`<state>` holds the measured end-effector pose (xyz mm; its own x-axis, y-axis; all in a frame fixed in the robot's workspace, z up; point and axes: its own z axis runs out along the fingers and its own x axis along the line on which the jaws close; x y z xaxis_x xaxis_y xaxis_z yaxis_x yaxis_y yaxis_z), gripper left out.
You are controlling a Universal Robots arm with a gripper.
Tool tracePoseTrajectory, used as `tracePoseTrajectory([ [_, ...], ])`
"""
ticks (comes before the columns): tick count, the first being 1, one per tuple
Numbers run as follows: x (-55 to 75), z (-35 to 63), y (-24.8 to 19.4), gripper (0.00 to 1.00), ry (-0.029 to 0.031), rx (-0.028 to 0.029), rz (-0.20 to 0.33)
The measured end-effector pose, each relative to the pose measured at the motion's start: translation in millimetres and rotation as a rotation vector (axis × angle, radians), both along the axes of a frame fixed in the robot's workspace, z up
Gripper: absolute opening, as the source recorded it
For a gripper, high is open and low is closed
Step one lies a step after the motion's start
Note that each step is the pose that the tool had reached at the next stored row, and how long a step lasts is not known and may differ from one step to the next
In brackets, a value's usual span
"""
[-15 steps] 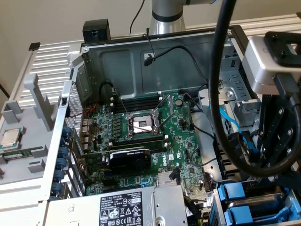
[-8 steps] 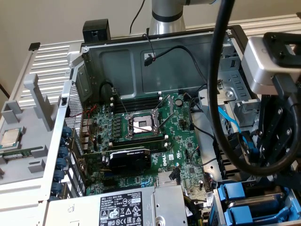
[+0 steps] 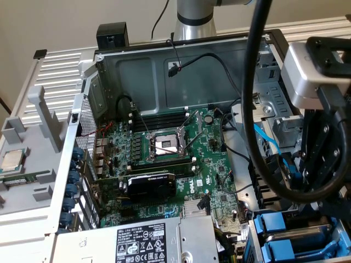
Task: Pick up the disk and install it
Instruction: 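Insert the first disk wire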
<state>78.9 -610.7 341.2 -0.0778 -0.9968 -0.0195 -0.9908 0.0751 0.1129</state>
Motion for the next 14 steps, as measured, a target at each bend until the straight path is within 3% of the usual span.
tracePoseTrajectory([
  [14, -0.1, -1.8, 0.0, 0.17, 0.0, -0.0001, 0.0],
])
